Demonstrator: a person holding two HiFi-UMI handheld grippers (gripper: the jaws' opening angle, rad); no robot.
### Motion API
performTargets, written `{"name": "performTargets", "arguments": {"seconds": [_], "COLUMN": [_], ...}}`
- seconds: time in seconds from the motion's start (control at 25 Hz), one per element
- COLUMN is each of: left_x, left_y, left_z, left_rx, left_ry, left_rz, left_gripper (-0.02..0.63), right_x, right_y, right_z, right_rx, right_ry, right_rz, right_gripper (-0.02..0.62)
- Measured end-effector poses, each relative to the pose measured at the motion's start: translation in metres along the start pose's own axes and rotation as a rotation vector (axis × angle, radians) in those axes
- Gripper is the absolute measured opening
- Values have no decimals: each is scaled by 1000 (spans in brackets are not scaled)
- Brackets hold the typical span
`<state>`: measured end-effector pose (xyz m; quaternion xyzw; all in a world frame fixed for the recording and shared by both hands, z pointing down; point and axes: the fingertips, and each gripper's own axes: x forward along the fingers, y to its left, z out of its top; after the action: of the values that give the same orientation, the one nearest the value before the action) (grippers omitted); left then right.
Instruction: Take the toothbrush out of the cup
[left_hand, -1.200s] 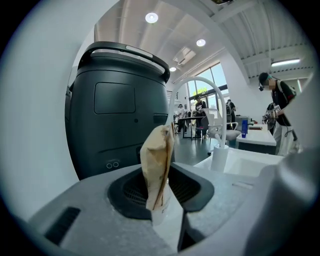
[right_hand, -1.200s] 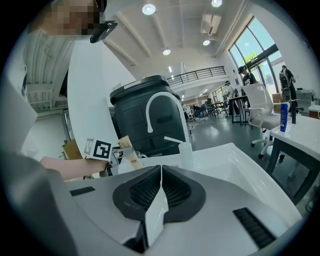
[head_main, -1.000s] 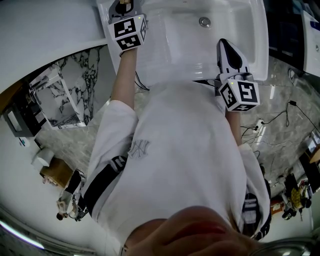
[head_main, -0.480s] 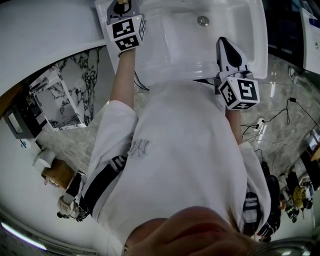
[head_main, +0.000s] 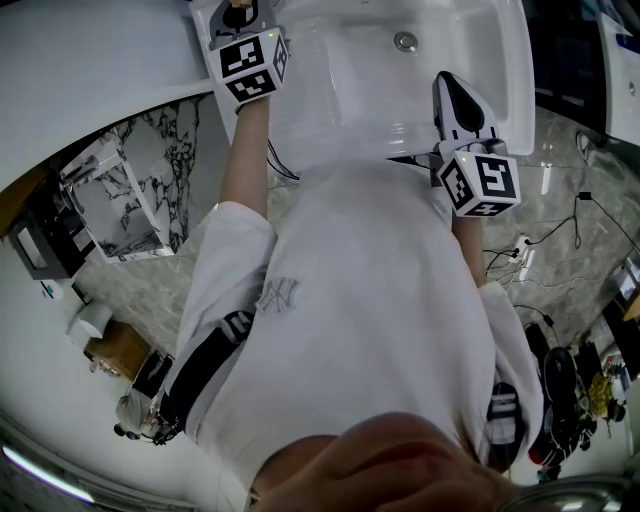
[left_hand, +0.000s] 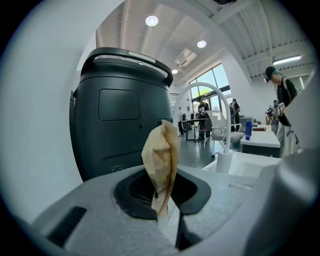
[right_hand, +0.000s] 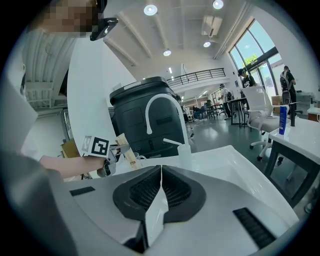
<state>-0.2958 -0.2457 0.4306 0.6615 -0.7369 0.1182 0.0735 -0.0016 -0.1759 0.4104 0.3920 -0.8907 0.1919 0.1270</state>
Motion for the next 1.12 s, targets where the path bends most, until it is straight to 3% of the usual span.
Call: {"name": "performTargets", "arguments": {"seconds": [0.48,1.12], "left_x": [-11,-34], "left_y": [0,3], "left_z": [15,47], "left_rx": [23,-6], "left_ry": [-40,-112], "left_rz": [3,13], "left_gripper": [49,49], "right_x": [-8,-25], "right_y": [3,-1], "right_z": [2,13], "right_rx": [-6,-22], "right_ry": [-22,-74], "right_rz": [-7,-26], "right_gripper": [15,15]}}
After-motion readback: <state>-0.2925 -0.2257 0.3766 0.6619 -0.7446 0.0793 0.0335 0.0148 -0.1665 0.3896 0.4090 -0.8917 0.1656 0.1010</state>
